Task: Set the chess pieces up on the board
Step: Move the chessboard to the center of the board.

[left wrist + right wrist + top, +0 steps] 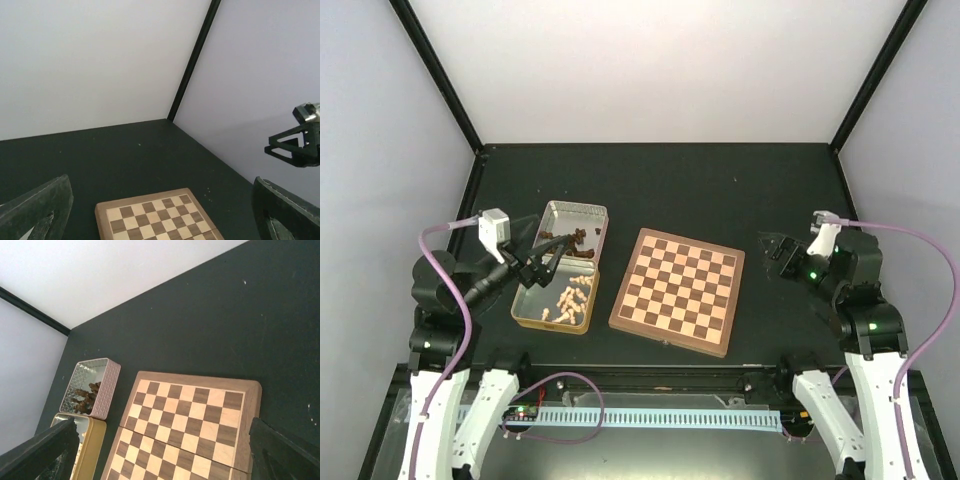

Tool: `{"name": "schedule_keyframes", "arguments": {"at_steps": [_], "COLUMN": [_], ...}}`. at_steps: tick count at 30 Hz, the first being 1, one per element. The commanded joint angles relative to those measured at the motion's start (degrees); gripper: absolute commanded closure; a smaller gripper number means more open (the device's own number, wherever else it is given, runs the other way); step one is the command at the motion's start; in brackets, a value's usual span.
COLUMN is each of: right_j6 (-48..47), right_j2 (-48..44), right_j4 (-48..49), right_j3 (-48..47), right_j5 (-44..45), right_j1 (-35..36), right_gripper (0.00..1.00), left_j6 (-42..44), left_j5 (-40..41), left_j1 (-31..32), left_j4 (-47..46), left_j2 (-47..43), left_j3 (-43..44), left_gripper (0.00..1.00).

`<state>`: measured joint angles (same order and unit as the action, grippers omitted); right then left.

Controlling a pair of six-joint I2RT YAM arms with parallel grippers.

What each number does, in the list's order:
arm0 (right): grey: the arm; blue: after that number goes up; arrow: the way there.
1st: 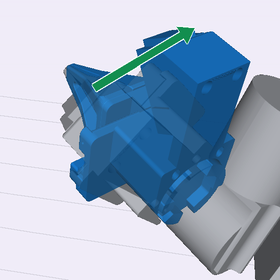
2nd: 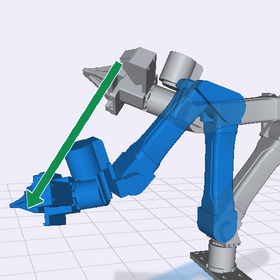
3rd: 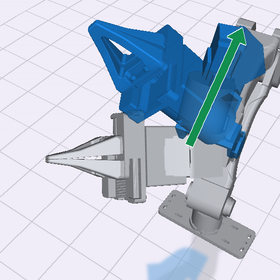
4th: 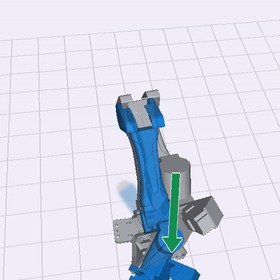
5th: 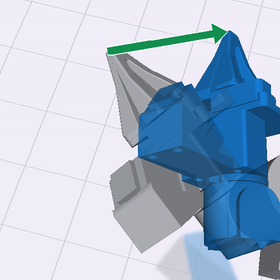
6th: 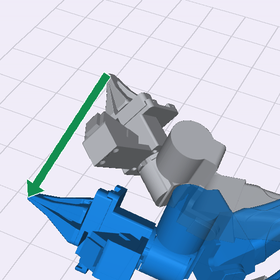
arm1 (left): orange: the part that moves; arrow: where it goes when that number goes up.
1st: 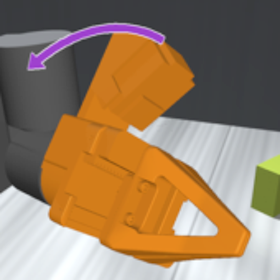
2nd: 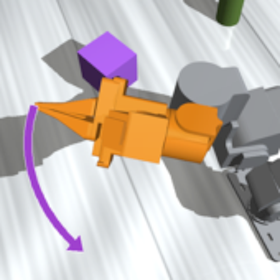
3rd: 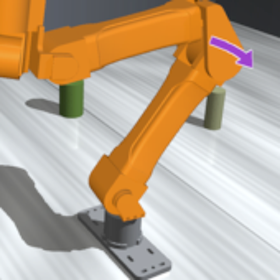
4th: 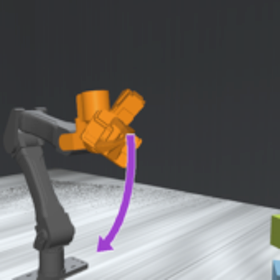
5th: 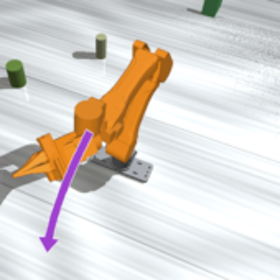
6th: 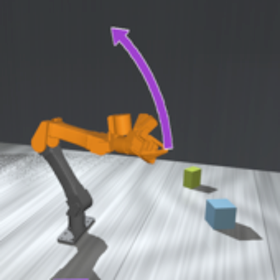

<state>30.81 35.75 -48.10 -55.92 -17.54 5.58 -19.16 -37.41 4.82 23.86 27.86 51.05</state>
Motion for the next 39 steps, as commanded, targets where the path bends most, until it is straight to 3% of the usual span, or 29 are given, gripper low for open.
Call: {"name": "schedule_keyframes", "arguments": {"at_steps": [1,7,14,19,30,39], "right_j6": [-0.27,-1.86,1.85,8.4,15.58,16.11], "right_j2": [-1.49,-0.46,5.48,11.32,21.94,24.68], "right_j4": [-2.01,-4.19,-6.49,-3.43,5.59,3.5], "right_j3": [3.82,11.0,17.8,21.38,28.32,31.22], "right_j5": [-1.65,-6.95,5.37,10.57,0.1,-5.31], "right_j1": [-0.52,-0.57,0.81,6.42,21.81,30.58], "right_gripper": [0.06,0.07,0.12,0.14,0.18,0.23], "left_j6": [-1.42,0.55,-1.17,-1.96,-0.71,-2.14], "left_j5": [-3.46,0.8,-0.06,1.71,4.61,5.98], "left_j1": [-0.62,-0.72,-0.74,-0.74,-0.71,-0.69], "left_j4": [-5.56,-4.17,-7.26,-5.42,-5.69,-6.02], "left_j2": [-2.42,-2.82,-0.41,2.79,5.54,9.32], "left_j3": [-2.35,-4.69,-8.35,-10.53,-11.96,-12.29], "left_gripper": [0.01,0.01,0.01,0.01,0.01,0.01]}}
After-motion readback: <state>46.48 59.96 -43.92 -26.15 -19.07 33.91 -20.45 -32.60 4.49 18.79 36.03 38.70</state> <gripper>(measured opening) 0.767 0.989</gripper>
